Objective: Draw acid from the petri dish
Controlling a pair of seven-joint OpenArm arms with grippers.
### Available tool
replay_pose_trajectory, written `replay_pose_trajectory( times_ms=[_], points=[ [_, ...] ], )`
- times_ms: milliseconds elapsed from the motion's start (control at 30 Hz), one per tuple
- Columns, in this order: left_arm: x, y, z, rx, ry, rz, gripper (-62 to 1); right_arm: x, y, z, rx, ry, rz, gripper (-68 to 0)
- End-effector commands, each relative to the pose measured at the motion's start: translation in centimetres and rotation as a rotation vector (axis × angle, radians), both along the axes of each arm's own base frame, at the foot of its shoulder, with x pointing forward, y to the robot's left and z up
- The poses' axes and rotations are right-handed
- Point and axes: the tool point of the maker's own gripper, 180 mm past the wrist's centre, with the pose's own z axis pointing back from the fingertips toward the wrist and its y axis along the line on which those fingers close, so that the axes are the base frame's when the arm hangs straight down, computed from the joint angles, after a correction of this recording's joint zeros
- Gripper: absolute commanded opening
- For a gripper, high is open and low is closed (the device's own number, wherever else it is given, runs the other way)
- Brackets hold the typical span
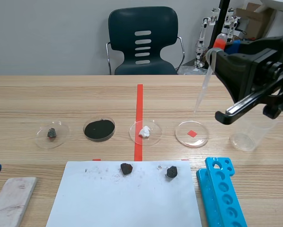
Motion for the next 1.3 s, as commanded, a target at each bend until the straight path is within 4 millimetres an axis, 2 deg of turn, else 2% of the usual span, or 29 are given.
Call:
replay_pose_trajectory(
  times_ms=[0, 1267],
  points=[
    [0.17, -0.34, 0.88, -0.036, -0.022, -0.004, 1.4, -0.12, 0.04, 1.03, 0.012, -0.026, 0.001, -58.2],
    [0.17, -0.34, 0.88, -0.036, -0.022, -0.004, 1.4, -0.09, -0.15, 1.33, 0.009, -0.029, -0.018, -58.2]
  ],
)
